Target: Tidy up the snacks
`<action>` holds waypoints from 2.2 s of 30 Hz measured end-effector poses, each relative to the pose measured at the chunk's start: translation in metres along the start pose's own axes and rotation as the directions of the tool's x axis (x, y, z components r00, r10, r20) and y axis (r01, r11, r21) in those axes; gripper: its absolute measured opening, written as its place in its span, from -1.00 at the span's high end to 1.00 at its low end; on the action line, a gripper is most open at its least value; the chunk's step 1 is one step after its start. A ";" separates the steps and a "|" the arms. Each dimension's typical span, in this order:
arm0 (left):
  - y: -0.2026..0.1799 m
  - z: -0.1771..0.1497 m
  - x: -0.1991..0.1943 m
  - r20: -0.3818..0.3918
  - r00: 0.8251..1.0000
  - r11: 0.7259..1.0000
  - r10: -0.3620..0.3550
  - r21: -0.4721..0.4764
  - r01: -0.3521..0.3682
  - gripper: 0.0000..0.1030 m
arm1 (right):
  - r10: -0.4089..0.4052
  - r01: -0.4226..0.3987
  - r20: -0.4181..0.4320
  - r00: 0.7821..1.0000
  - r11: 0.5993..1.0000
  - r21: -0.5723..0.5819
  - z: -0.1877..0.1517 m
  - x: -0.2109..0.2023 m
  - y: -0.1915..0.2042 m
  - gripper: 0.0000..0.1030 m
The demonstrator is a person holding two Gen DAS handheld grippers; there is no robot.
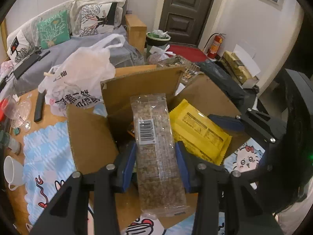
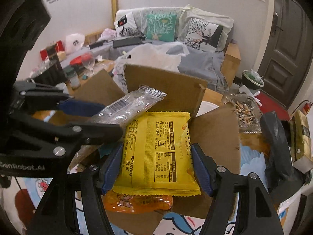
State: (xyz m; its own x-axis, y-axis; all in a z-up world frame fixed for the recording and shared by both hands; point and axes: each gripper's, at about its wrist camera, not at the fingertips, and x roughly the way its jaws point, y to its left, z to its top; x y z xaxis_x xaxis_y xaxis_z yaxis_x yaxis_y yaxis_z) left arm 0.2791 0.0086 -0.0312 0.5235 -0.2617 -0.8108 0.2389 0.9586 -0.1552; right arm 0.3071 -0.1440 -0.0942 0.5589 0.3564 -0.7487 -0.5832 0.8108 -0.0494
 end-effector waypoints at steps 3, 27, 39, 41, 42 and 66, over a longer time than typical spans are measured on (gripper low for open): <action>-0.001 0.000 0.002 -0.007 1.000 1.000 0.014 0.002 -0.014 0.26 | -0.010 0.010 -0.018 1.000 1.000 -0.001 -0.002 0.006 0.001 -0.27; -0.003 -0.035 -0.089 0.348 0.929 0.992 0.126 -0.046 -0.117 -0.65 | -0.025 0.015 0.243 0.970 0.999 0.044 -0.025 -0.057 -0.005 -0.61; -0.044 -0.112 -0.130 0.572 0.799 0.980 0.186 -0.049 -0.194 -0.85 | -0.023 -0.037 0.554 0.832 0.995 0.096 -0.079 -0.132 -0.011 -1.00; -0.047 -0.121 -0.129 0.588 0.787 0.980 0.185 -0.050 -0.193 -0.85 | -0.024 -0.020 0.550 0.835 0.997 0.075 -0.081 -0.134 -0.009 -1.00; -0.048 -0.125 -0.128 0.588 0.787 0.979 0.187 -0.051 -0.195 -0.85 | -0.038 0.007 0.546 0.837 0.998 0.059 -0.084 -0.135 -0.005 -1.00; -0.036 -0.132 -0.123 0.584 0.792 0.984 0.179 -0.085 -0.159 -0.85 | -0.032 0.029 0.530 0.847 0.999 0.014 -0.102 -0.145 0.006 -1.00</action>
State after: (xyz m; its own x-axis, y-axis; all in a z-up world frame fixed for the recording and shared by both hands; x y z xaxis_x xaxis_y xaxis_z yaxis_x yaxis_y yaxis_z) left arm 0.0979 0.0211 -0.0004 0.9349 -0.1013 -0.3400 0.0816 0.9941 -0.0717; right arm 0.1620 -0.2385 -0.0534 0.8046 0.5225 -0.2821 -0.5588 0.8270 -0.0618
